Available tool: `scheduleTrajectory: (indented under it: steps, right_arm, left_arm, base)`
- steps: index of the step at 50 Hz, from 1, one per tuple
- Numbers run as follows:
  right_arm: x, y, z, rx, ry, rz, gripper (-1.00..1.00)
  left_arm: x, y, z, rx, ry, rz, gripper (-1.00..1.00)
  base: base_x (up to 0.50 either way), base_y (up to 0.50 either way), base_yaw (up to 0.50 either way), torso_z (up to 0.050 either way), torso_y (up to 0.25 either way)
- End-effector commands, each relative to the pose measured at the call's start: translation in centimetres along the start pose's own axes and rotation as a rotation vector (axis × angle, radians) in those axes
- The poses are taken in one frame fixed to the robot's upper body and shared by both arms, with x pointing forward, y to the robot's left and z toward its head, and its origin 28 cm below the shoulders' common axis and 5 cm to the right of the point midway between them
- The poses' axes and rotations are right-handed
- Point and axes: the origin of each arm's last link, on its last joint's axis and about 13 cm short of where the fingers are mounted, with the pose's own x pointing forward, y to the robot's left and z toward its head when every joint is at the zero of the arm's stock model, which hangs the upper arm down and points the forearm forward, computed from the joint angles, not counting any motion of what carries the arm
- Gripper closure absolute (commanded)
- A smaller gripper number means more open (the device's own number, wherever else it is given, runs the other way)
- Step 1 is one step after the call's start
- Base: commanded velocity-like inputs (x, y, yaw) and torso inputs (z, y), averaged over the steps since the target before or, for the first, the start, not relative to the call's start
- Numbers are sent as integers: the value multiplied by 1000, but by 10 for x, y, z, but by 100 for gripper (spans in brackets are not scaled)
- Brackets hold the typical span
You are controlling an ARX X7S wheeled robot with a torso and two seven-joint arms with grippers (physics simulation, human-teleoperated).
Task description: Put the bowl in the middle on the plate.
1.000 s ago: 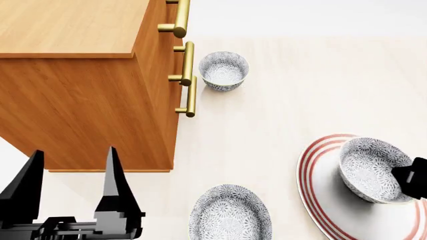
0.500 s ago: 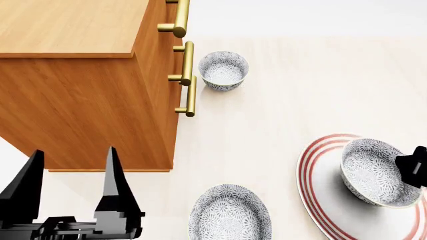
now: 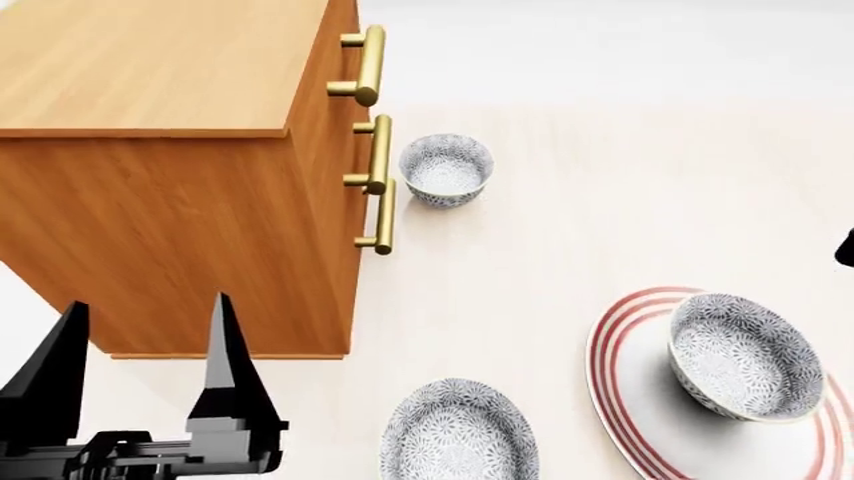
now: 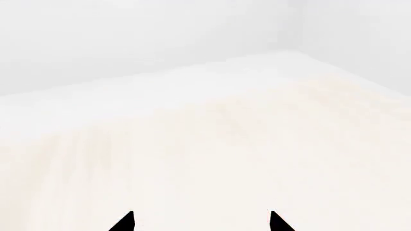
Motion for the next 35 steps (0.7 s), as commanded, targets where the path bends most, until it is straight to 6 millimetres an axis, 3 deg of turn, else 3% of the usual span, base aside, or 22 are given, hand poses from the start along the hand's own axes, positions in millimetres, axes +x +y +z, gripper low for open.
scheduleTrajectory:
  steps: [1, 8, 13, 18, 22, 23, 24, 25, 26, 27, 30, 32, 33, 35]
  right_arm:
    - [-29, 40, -11, -74, -434, 37, -100]
    - [-54, 51, -40, -87, -704, 35, -100]
    - [-75, 57, -56, -12, -776, 47, -100]
    - [-90, 67, -61, -75, -882, 27, -100]
    - [-93, 75, -51, -112, -965, 8, -100]
    - [-101, 91, -61, -72, -1050, 39, -100]
    - [-119, 107, -68, -29, -877, 115, -100]
    - [-113, 109, -82, -84, -846, 111, -100]
    - [-120, 112, -88, -15, -780, 142, -100]
    - [-124, 107, -95, 17, -745, 132, -100]
    - [-119, 82, -81, 41, -959, -19, -100]
    - [-134, 60, -87, -2, -1019, -130, -100]
    - [-136, 62, -89, -51, -1011, -15, -100]
    - [-136, 65, -91, -62, -1011, -24, -100]
  left_arm:
    - [2, 2, -2, 14, -2, 19, -100]
    - [3, 5, -1, 56, -34, 57, -100]
    - [3, 6, 0, 62, -48, 64, -100]
    - [4, 7, 2, 51, -57, 73, -100]
    - [4, 7, 1, 55, -67, 83, -100]
    - [3, 7, 1, 56, -70, 80, -100]
    - [3, 7, 1, 56, -70, 80, -100]
    - [3, 6, 3, 46, -75, 77, -100]
    - [3, 6, 3, 45, -76, 74, -100]
    - [3, 6, 3, 47, -79, 74, -100]
    - [3, 7, 4, 45, -83, 75, -100]
    - [3, 8, 8, 35, -100, 79, -100]
    - [3, 9, 8, 37, -101, 79, -100]
    - [3, 9, 7, 32, -102, 82, -100]
  base:
    - [0, 0, 0, 0, 250]
    - [0, 0, 0, 0, 250]
    - [0, 0, 0, 0, 250]
    - [0, 0, 0, 0, 250]
    - [0, 0, 0, 0, 250]
    - [0, 0, 0, 0, 250]
    - [0, 0, 0, 0, 250]
    - [0, 0, 0, 0, 250]
    - [0, 0, 0, 0, 250]
    - [0, 0, 0, 0, 250]
    - [0, 0, 0, 0, 250]
    - [0, 0, 0, 0, 250]
    - [0, 0, 0, 0, 250]
    - [0, 0, 0, 0, 250]
